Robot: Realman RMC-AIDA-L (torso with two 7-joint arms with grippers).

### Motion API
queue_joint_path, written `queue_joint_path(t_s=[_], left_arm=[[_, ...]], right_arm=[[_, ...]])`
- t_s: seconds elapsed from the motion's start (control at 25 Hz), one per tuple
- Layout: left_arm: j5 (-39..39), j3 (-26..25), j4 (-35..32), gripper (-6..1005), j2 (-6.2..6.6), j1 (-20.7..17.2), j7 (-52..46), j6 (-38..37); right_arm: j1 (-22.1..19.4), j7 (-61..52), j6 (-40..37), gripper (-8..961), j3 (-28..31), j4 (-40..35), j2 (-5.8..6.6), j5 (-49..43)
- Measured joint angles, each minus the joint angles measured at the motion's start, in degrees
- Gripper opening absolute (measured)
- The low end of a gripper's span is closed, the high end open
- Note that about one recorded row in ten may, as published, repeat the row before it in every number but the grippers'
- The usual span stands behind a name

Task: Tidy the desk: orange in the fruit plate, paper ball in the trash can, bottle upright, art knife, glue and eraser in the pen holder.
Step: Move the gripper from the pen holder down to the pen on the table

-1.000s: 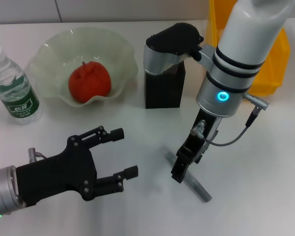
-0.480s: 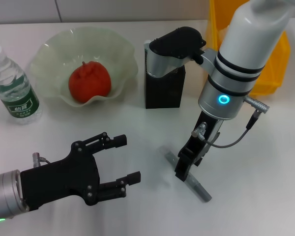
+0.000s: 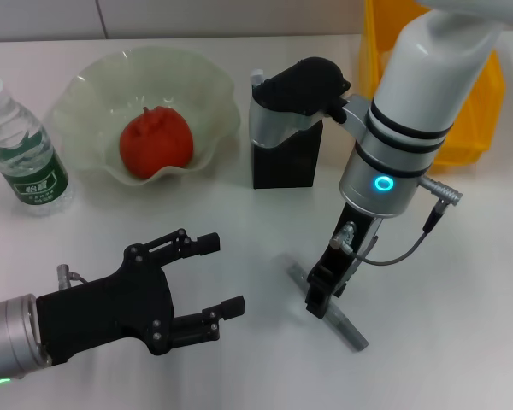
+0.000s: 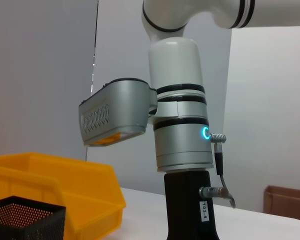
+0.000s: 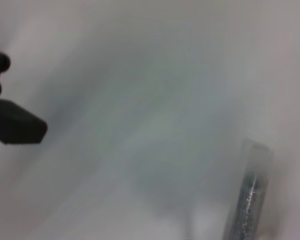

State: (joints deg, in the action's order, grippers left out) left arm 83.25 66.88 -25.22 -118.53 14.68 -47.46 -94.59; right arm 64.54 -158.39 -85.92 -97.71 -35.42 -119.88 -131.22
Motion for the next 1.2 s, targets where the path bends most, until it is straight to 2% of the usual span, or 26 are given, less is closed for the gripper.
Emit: queue_joint_path(t_s=[1.2], left_arm=[[-0.02, 0.01, 0.28, 802, -0.13, 0.99, 0.00, 1.54]], right_arm=[[-0.38, 0.19, 3.65, 380, -2.61, 1.23, 0.00, 0.69]])
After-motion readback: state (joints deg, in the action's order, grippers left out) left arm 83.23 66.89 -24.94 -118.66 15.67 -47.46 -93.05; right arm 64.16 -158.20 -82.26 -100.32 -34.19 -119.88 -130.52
